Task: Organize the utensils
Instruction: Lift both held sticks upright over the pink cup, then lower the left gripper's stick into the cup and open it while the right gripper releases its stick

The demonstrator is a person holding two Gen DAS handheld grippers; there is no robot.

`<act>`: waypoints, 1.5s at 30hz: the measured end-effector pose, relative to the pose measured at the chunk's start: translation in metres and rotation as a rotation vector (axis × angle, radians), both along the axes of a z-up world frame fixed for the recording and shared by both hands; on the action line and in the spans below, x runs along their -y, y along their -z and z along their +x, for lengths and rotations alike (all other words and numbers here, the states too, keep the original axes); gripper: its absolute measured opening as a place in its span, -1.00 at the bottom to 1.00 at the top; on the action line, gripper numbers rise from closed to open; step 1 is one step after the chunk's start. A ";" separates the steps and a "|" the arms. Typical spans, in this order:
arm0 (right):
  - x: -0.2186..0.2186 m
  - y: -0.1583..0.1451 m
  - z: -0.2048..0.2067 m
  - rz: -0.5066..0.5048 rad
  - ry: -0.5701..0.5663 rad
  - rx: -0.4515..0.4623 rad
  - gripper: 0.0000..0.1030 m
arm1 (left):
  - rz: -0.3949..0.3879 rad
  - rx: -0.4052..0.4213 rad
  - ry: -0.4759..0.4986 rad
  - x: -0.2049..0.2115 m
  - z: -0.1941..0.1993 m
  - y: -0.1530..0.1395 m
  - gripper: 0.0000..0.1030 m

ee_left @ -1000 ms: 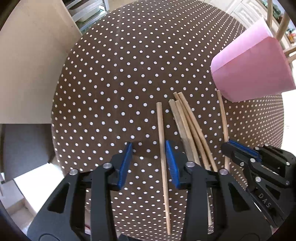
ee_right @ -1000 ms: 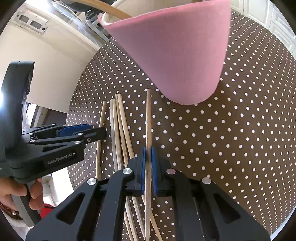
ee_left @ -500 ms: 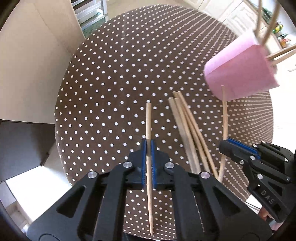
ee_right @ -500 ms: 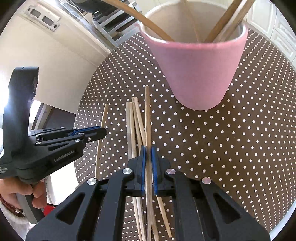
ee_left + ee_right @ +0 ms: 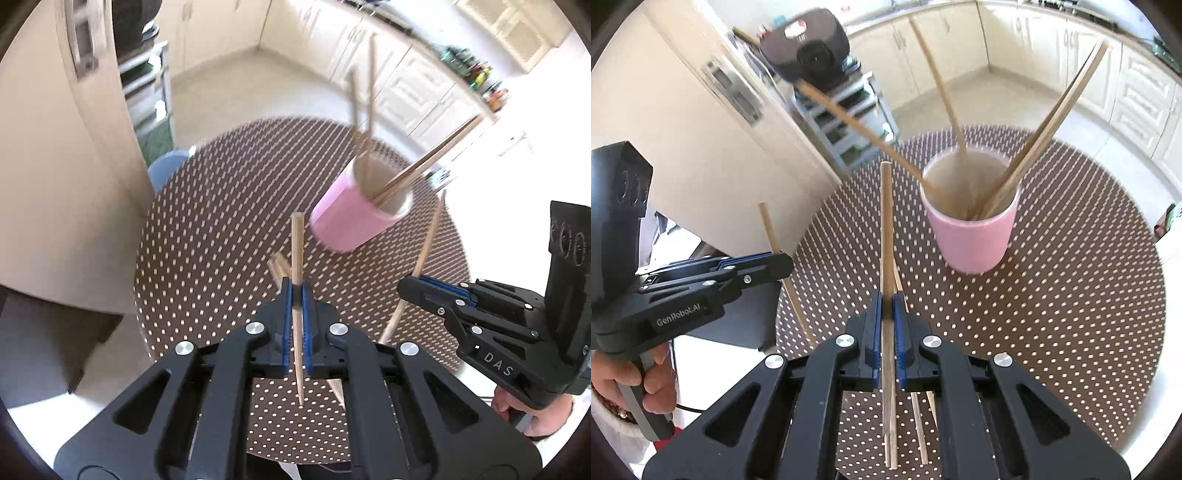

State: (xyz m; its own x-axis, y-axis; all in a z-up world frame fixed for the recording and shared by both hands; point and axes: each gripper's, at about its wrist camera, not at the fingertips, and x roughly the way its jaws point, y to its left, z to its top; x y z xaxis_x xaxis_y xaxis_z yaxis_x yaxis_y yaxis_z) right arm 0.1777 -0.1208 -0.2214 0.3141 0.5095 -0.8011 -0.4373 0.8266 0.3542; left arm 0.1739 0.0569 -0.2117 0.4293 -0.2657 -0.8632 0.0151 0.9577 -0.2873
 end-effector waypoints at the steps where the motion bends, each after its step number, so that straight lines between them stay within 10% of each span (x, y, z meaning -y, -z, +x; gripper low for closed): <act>1: 0.001 -0.006 -0.003 0.003 0.006 0.014 -0.90 | -0.006 0.017 0.000 -0.003 0.001 -0.005 -0.90; 21: 0.051 -0.124 0.009 0.007 0.126 0.351 -0.90 | -0.064 0.388 -0.007 0.033 0.021 -0.133 -0.90; 45: 0.044 -0.080 0.048 -0.044 0.080 0.263 -0.90 | 0.032 0.377 -0.006 0.071 0.059 -0.063 -0.89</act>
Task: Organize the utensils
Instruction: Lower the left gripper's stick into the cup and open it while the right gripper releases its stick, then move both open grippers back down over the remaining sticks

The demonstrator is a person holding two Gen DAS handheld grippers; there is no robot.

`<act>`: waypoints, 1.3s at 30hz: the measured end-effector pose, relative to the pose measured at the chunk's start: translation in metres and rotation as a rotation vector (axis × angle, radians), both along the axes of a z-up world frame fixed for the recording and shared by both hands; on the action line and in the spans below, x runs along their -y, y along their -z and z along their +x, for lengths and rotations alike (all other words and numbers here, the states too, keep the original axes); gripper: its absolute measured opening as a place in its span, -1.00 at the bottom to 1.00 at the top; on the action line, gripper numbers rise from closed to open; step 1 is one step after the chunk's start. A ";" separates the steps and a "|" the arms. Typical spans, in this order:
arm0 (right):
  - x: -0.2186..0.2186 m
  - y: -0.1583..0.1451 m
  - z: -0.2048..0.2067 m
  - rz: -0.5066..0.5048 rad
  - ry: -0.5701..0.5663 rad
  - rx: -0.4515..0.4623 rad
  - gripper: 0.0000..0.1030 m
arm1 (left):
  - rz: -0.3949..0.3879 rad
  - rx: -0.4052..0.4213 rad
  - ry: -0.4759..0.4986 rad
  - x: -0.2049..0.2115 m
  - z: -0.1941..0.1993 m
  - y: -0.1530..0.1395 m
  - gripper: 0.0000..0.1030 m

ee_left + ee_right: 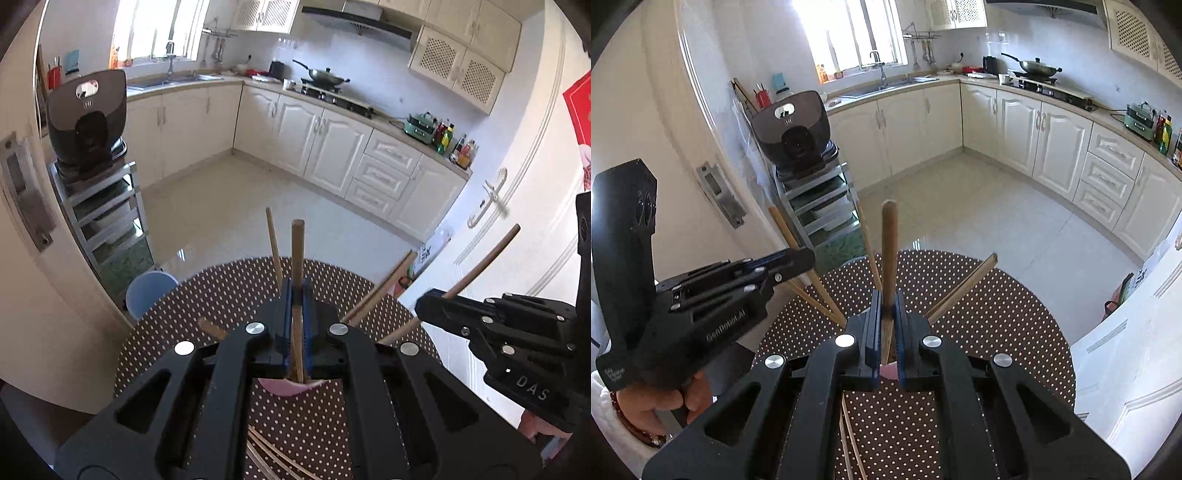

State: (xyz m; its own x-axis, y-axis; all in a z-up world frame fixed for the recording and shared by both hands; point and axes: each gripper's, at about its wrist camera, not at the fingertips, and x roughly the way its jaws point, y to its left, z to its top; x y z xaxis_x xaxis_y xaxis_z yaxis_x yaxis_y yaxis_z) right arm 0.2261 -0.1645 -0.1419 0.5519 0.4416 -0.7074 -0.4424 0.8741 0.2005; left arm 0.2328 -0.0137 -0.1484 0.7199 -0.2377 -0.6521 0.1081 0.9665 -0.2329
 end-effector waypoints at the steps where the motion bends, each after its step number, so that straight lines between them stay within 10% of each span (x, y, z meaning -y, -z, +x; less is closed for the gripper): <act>1: -0.001 0.002 0.000 -0.001 0.000 -0.005 -0.90 | 0.001 -0.004 0.002 0.001 -0.001 0.003 -0.89; 26: -0.002 0.016 -0.026 0.035 0.104 -0.072 -0.83 | 0.014 -0.154 0.080 -0.006 -0.029 0.017 -0.85; 33: -0.003 0.004 -0.044 0.047 0.149 -0.044 -0.52 | 0.002 -0.169 0.088 -0.016 -0.043 0.012 -0.85; 36: -0.002 0.001 -0.053 0.053 0.161 -0.035 -0.43 | -0.004 -0.170 0.088 -0.021 -0.051 0.011 -0.66; 39: -0.002 -0.001 -0.062 0.056 0.172 -0.029 -0.35 | -0.013 -0.158 0.078 -0.026 -0.061 0.008 -0.07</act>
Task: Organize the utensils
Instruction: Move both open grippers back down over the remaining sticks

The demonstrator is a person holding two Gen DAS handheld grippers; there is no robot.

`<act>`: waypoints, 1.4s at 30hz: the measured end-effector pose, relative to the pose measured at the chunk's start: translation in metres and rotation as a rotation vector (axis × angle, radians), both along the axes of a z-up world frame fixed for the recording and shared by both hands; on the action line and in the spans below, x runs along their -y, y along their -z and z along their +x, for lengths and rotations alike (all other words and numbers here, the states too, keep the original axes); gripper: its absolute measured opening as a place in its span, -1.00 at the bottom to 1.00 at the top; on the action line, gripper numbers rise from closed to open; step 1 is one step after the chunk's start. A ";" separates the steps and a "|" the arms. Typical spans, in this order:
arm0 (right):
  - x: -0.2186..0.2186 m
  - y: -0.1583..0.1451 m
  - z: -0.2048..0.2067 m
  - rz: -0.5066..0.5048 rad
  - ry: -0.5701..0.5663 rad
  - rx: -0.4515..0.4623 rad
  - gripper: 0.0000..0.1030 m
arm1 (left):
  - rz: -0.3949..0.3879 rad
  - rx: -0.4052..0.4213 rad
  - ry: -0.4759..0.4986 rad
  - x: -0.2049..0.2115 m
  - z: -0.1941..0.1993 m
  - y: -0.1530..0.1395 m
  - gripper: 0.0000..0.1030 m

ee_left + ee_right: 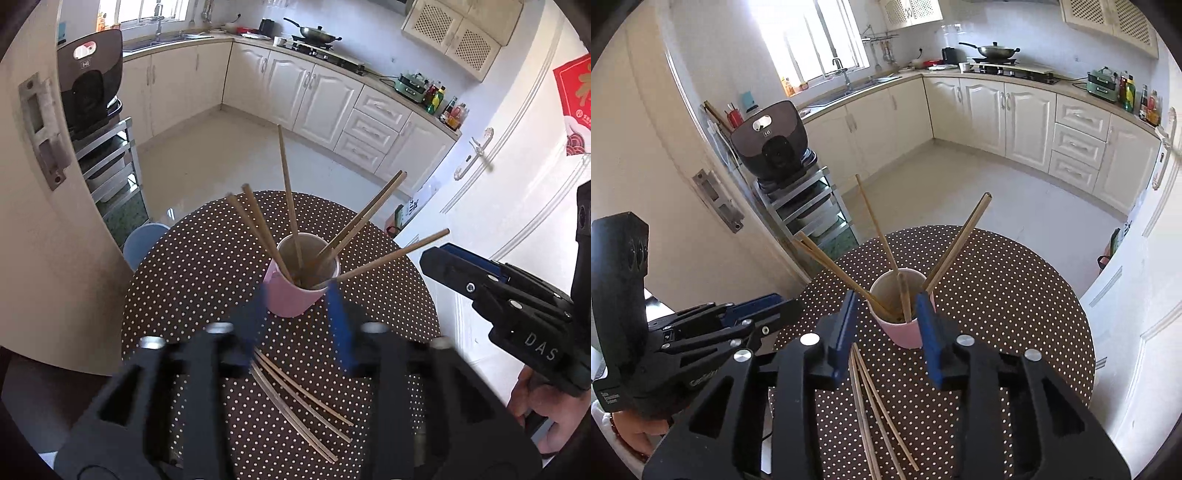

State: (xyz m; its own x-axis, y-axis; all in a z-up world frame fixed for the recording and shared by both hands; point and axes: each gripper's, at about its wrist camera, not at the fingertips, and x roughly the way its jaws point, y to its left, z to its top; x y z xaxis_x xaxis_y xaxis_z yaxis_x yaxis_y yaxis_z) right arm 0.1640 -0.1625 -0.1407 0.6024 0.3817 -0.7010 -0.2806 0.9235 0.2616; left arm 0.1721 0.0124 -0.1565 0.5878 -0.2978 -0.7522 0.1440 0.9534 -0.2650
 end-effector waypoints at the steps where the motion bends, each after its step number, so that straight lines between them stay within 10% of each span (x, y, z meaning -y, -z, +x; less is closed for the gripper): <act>1: 0.000 0.000 -0.004 0.002 0.005 0.001 -0.34 | -0.001 0.004 -0.001 -0.002 -0.002 -0.001 -0.05; 12: -0.001 0.016 -0.022 0.006 0.026 -0.039 -0.19 | -0.023 -0.026 -0.056 -0.042 -0.028 0.010 0.16; 27: -0.024 0.093 -0.018 -0.068 -0.069 -0.237 -0.19 | -0.057 -0.387 -0.097 -0.052 -0.020 0.117 0.19; 42: -0.067 0.182 -0.007 -0.165 -0.269 -0.415 -0.19 | -0.047 -0.511 -0.184 -0.055 -0.025 0.170 0.21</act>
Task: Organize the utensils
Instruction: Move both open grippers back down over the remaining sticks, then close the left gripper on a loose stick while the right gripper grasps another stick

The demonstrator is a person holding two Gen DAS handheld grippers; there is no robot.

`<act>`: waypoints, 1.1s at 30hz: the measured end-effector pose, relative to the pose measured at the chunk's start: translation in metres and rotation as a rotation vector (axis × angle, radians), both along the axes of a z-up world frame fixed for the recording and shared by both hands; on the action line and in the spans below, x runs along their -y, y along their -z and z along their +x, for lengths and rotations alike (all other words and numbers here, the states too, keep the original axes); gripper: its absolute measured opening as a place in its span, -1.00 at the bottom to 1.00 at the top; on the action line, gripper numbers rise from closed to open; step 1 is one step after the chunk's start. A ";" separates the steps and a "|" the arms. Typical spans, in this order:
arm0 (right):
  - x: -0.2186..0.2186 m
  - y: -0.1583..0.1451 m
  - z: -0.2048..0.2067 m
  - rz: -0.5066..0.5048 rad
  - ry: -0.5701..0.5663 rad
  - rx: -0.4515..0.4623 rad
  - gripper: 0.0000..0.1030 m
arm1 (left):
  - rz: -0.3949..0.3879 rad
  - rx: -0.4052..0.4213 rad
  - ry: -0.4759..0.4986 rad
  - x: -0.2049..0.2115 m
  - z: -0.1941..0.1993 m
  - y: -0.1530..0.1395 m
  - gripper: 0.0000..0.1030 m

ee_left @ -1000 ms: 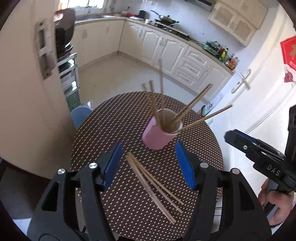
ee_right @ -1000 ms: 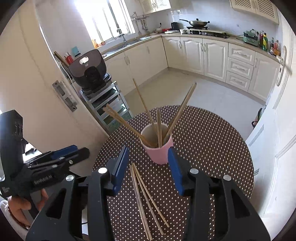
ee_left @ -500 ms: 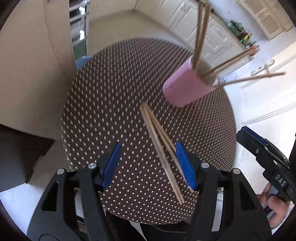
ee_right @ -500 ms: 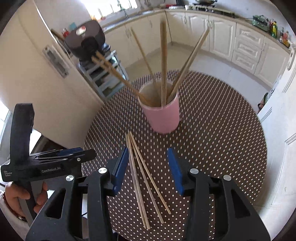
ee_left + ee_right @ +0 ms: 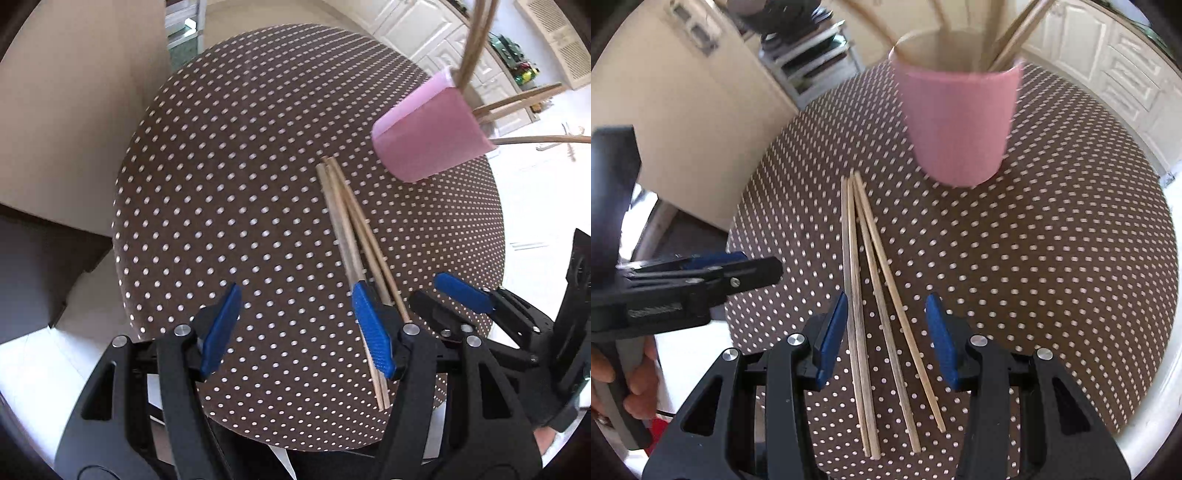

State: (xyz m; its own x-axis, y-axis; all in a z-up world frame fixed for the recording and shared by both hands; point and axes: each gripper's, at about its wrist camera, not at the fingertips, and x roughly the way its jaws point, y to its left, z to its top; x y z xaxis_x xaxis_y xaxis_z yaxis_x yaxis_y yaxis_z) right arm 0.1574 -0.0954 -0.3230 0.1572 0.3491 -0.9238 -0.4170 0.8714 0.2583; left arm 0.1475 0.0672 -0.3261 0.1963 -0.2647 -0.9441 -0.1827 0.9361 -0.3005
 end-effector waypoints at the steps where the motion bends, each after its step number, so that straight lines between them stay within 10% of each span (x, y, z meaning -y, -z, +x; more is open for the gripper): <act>1: -0.003 0.004 0.000 -0.004 -0.010 -0.001 -0.19 | 0.002 -0.005 -0.008 -0.002 -0.001 0.002 0.22; 33: -0.032 0.034 0.004 -0.133 -0.134 0.033 -0.07 | 0.010 -0.064 -0.069 0.002 0.000 0.027 0.26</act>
